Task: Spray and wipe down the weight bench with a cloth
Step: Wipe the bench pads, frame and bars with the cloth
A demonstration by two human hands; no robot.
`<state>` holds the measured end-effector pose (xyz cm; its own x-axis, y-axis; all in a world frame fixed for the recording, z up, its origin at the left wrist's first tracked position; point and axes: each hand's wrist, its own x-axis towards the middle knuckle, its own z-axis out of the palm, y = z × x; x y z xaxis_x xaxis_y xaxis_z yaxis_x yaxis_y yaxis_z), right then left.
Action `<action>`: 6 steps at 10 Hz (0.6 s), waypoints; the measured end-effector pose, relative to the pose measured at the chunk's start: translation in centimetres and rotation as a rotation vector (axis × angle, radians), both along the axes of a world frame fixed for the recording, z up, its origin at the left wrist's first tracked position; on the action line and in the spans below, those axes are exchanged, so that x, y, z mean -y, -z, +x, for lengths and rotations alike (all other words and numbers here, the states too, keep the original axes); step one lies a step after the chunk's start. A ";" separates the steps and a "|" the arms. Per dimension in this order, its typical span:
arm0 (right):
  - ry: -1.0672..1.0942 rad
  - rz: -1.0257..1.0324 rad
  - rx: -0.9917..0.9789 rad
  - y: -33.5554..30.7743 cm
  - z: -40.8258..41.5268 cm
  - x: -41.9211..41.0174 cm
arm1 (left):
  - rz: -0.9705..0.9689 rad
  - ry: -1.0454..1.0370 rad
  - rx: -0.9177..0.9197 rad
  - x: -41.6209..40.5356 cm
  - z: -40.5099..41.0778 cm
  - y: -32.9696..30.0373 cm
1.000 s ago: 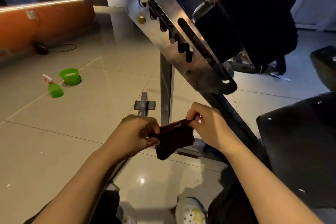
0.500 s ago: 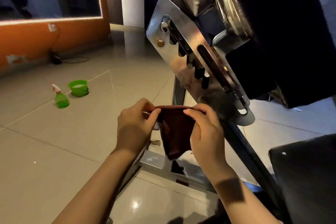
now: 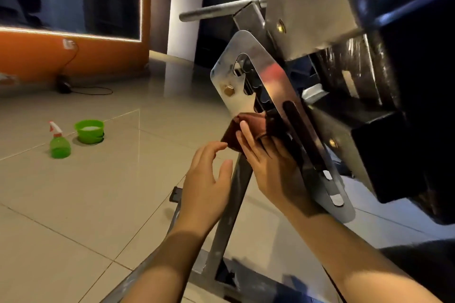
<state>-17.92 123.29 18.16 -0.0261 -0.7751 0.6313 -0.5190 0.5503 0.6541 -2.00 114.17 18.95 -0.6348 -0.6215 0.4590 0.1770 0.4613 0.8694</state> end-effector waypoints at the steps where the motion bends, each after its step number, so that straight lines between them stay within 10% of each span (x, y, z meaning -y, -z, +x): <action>1: -0.046 0.056 0.168 1.9 0.7 -3.3 | -0.248 0.047 0.108 0.8 0.1 -0.8; 2: -0.052 0.046 0.194 2.2 1.2 -4.8 | -0.681 -0.014 0.283 2.3 -0.3 -1.6; 6: -0.118 0.042 0.379 1.1 1.7 -1.6 | -0.742 -0.059 0.240 4.7 -3.8 -1.9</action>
